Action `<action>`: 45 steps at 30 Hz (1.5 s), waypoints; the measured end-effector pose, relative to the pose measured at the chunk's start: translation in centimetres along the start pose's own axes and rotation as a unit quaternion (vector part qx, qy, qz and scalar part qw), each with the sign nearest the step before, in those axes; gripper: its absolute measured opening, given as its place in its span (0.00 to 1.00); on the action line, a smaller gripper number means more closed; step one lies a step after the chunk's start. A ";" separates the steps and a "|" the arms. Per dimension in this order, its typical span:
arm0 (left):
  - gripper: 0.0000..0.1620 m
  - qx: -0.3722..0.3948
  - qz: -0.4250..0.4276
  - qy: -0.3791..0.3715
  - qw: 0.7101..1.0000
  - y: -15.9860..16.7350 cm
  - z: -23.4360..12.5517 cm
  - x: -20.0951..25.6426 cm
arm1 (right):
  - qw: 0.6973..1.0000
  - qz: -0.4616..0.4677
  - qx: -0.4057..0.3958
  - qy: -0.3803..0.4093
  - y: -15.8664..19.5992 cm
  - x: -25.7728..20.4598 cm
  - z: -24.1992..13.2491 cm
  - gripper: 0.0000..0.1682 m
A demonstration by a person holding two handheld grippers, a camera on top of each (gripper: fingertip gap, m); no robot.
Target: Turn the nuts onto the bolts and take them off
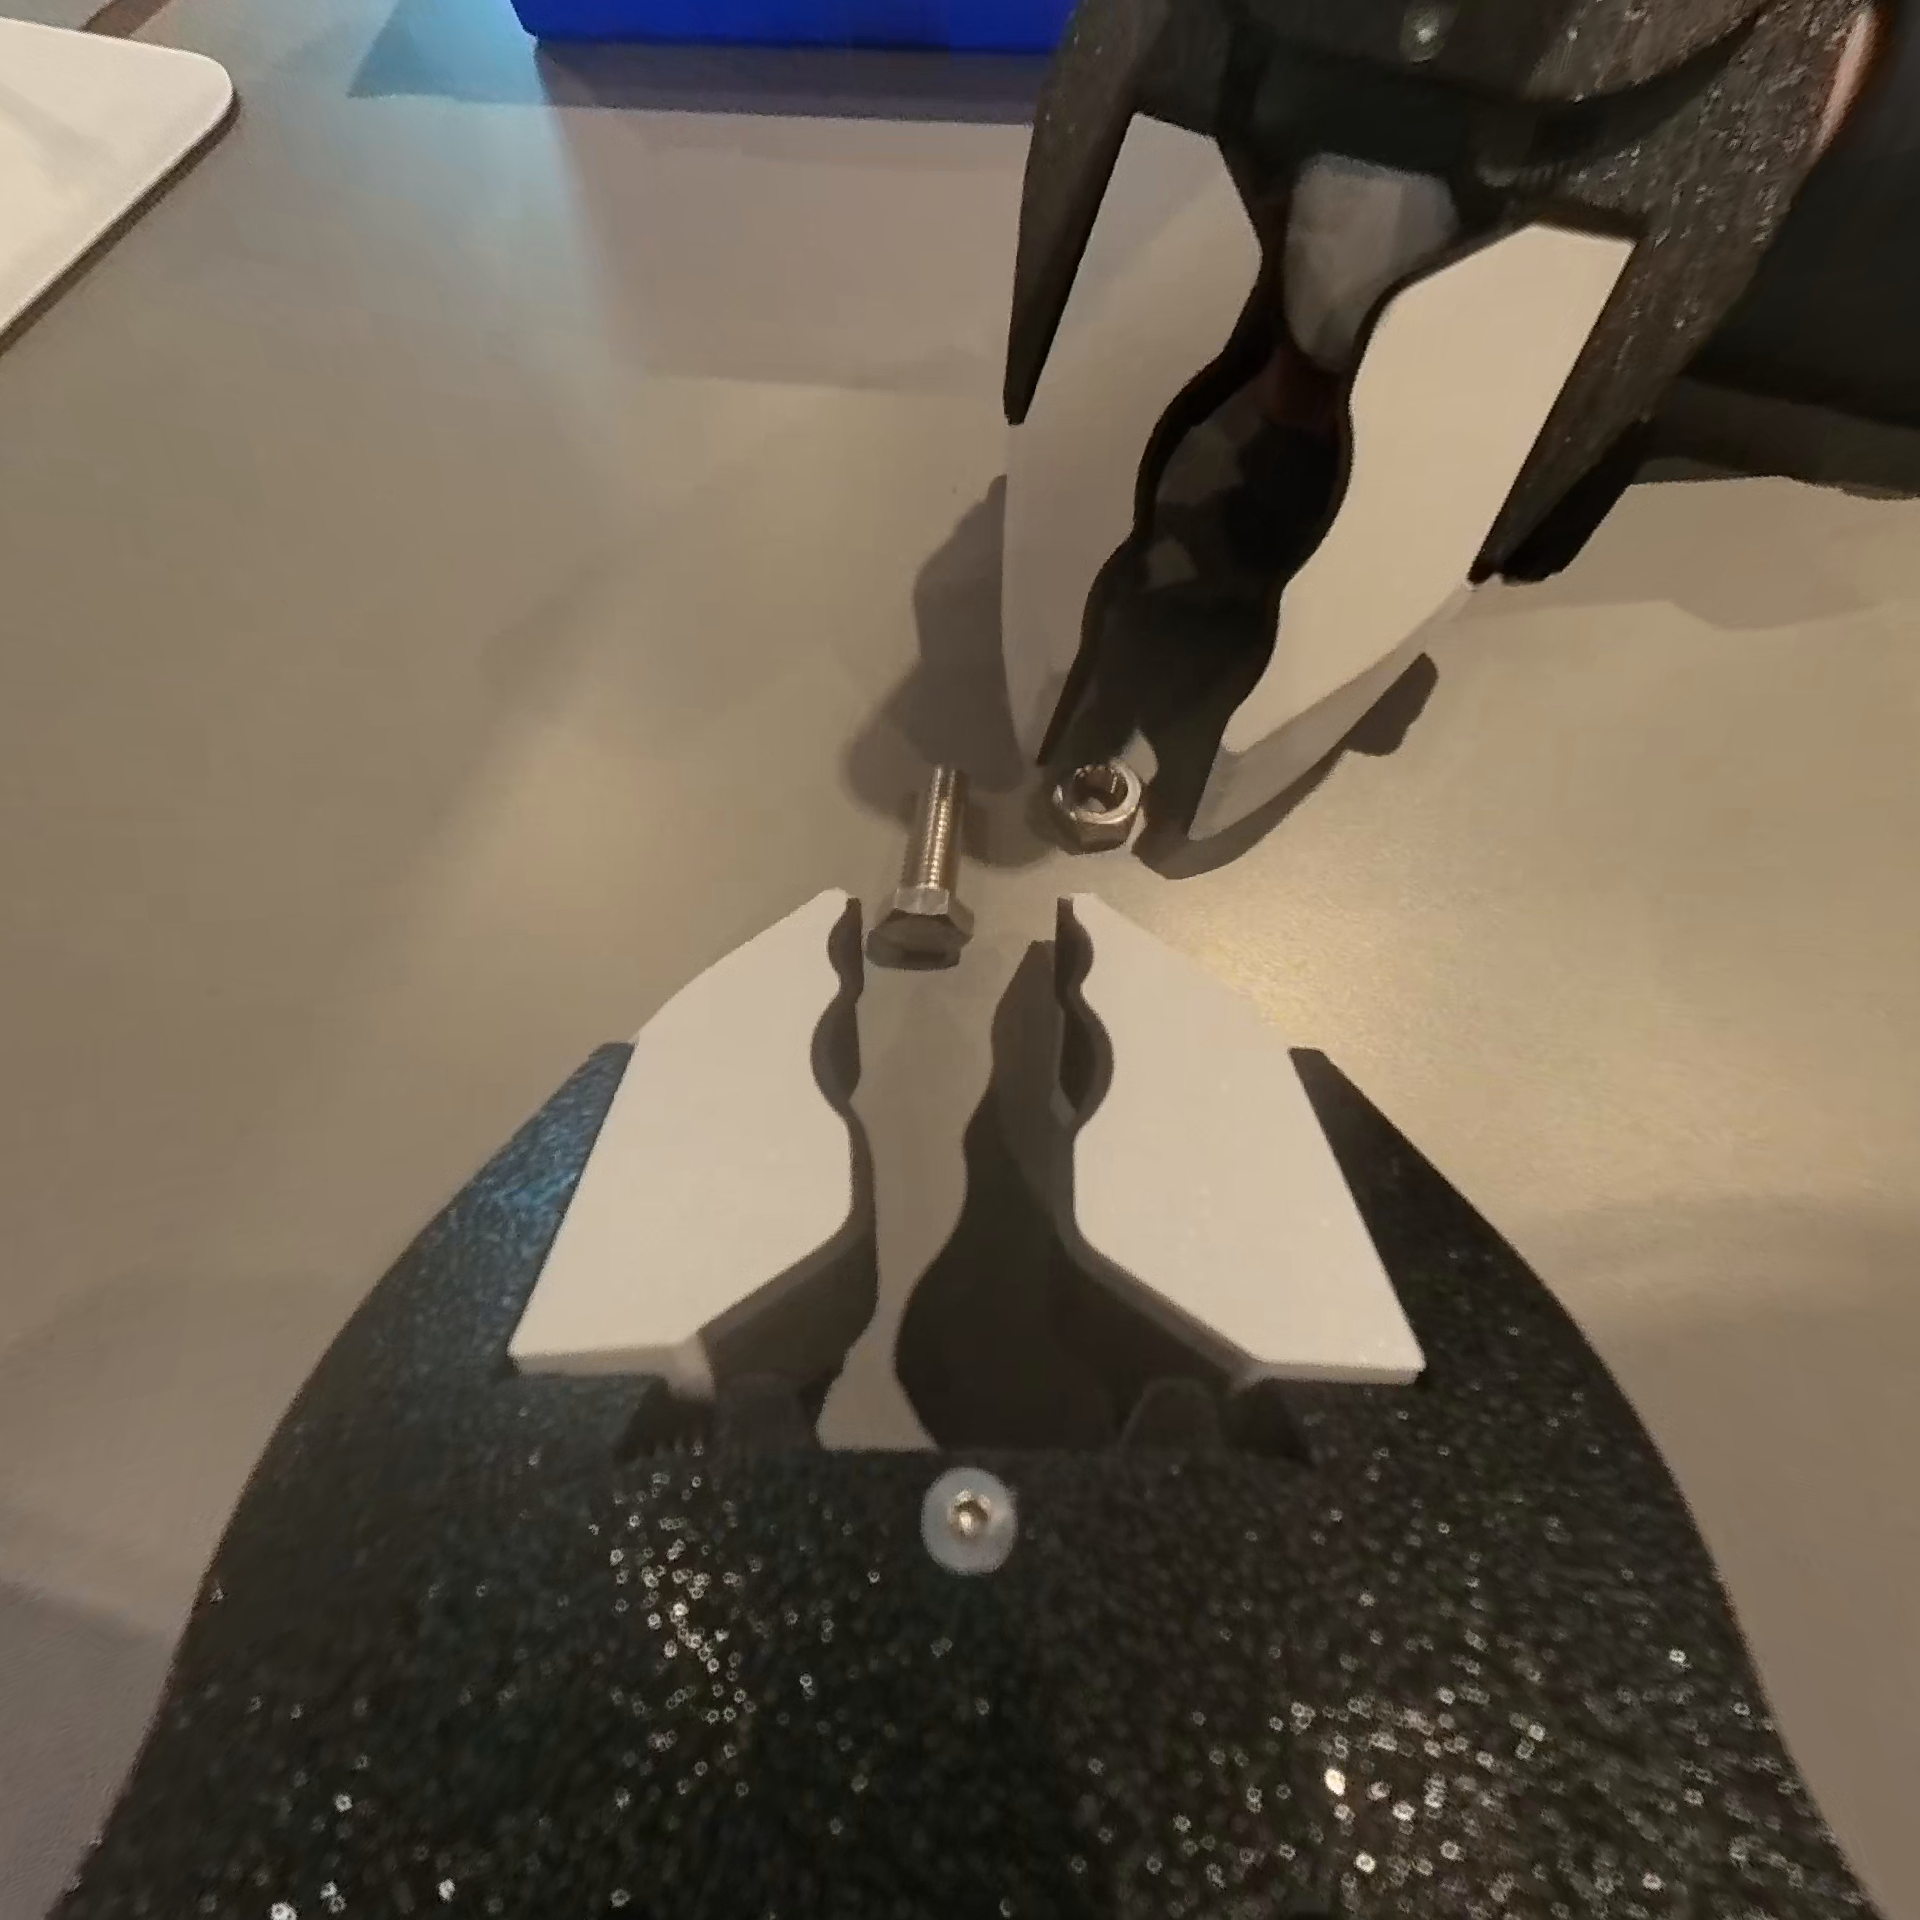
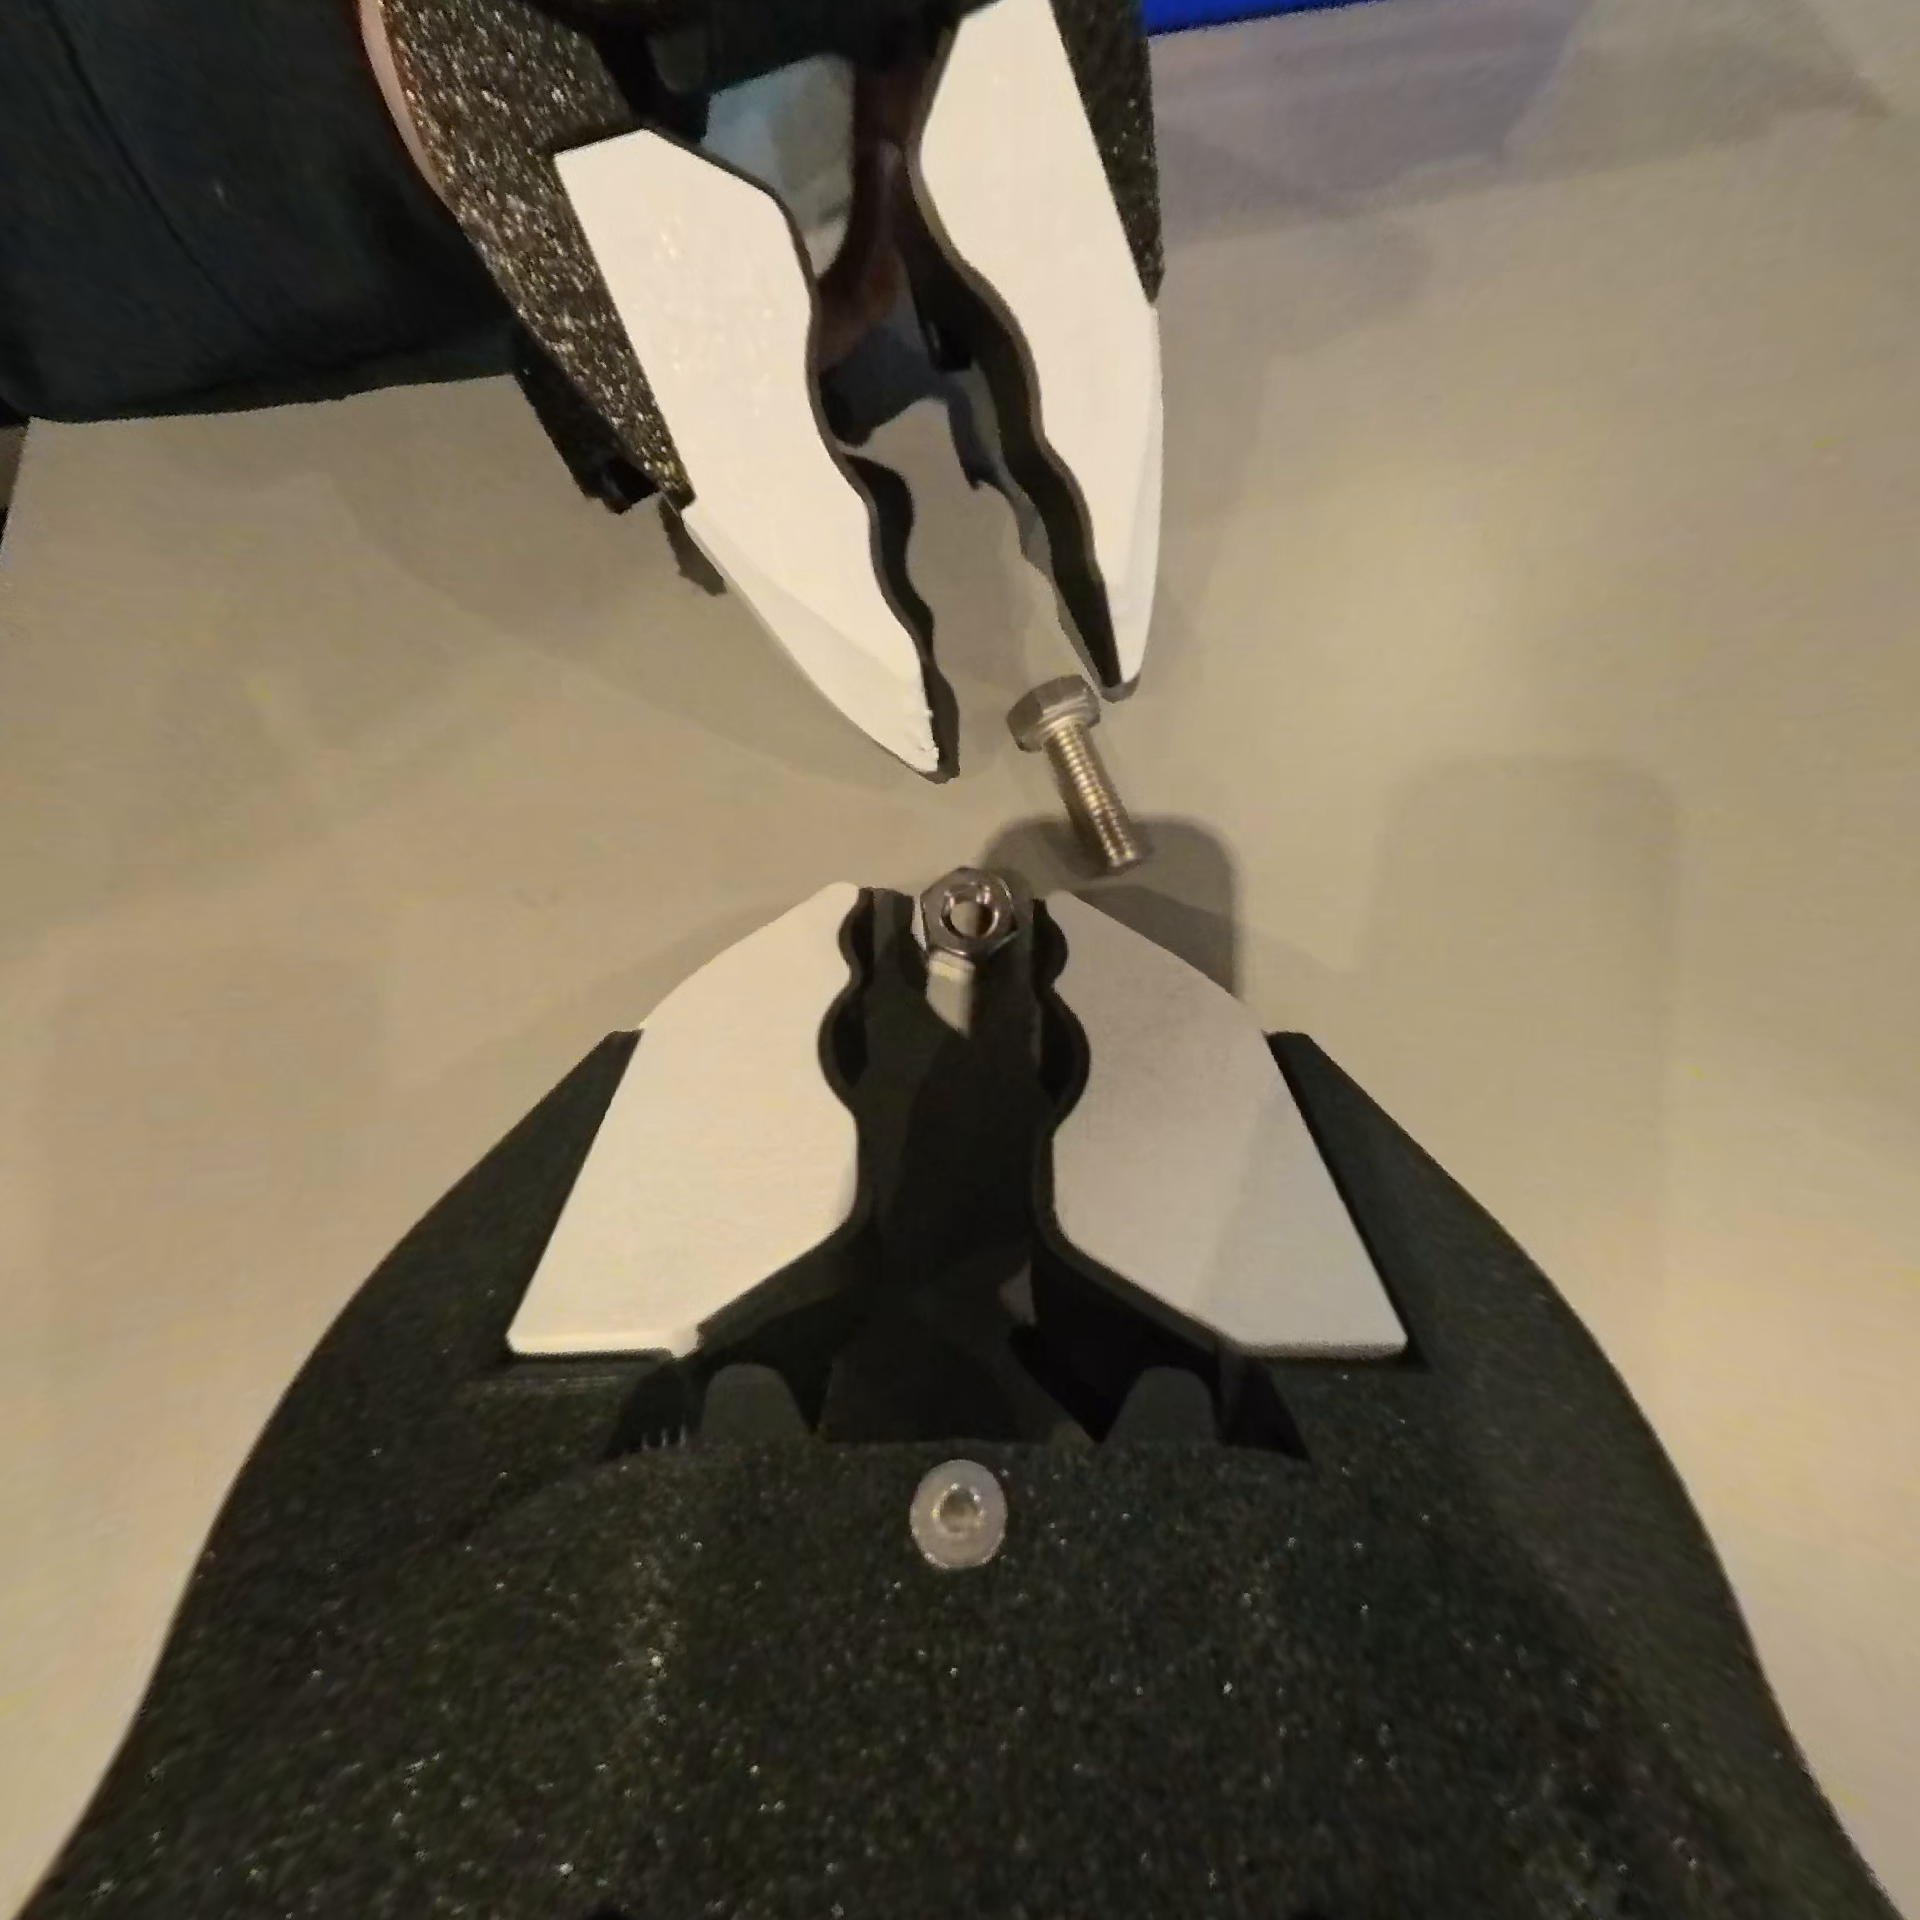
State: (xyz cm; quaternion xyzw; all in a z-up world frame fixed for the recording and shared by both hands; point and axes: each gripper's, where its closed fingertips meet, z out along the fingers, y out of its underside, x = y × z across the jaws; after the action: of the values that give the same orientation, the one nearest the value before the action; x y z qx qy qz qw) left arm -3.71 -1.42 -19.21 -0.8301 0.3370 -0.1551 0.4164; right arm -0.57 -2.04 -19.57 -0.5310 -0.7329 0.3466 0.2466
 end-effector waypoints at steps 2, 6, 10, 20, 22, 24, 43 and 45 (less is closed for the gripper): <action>0.22 0.000 -0.003 0.000 1.000 0.1 -0.1 0.0 | 1.000 -0.002 -0.001 0.001 0.0 0.0 0.1 0.17; 0.22 0.003 -0.008 0.001 1.000 0.0 -0.2 -0.1 | 1.000 -0.002 -0.001 0.002 0.0 0.1 0.1 0.17; 0.23 0.003 -0.008 0.001 1.000 0.0 -0.2 -0.1 | 1.000 0.000 0.000 0.003 0.0 0.1 0.1 0.17; 0.23 -0.001 -0.010 0.002 1.000 0.1 -0.2 -0.1 | 1.000 0.001 0.000 0.005 -0.1 0.1 0.2 0.10; 0.23 -0.002 -0.010 0.003 1.000 0.2 -0.2 0.0 | 1.000 -0.003 0.002 0.007 -0.2 0.0 0.2 0.10; 0.23 -0.004 -0.010 0.003 1.000 0.2 -0.2 0.0 | 1.000 -0.012 0.004 0.012 -0.2 0.0 0.1 0.10; 0.23 -0.002 -0.016 0.001 1.000 0.2 -0.3 -0.2 | 0.995 -0.051 0.030 -0.079 -1.0 -3.5 -0.2 0.15; 0.24 0.004 -0.016 -0.007 1.000 0.1 -0.4 -0.4 | 0.993 -0.075 0.030 -0.081 -1.8 -4.6 0.4 0.15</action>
State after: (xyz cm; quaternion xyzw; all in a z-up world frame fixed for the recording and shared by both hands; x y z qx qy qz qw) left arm -4.24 -1.46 -19.02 -0.8345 0.3203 -0.1575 0.4197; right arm -0.52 -6.82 -18.44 -0.4372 -0.7774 0.3906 0.2277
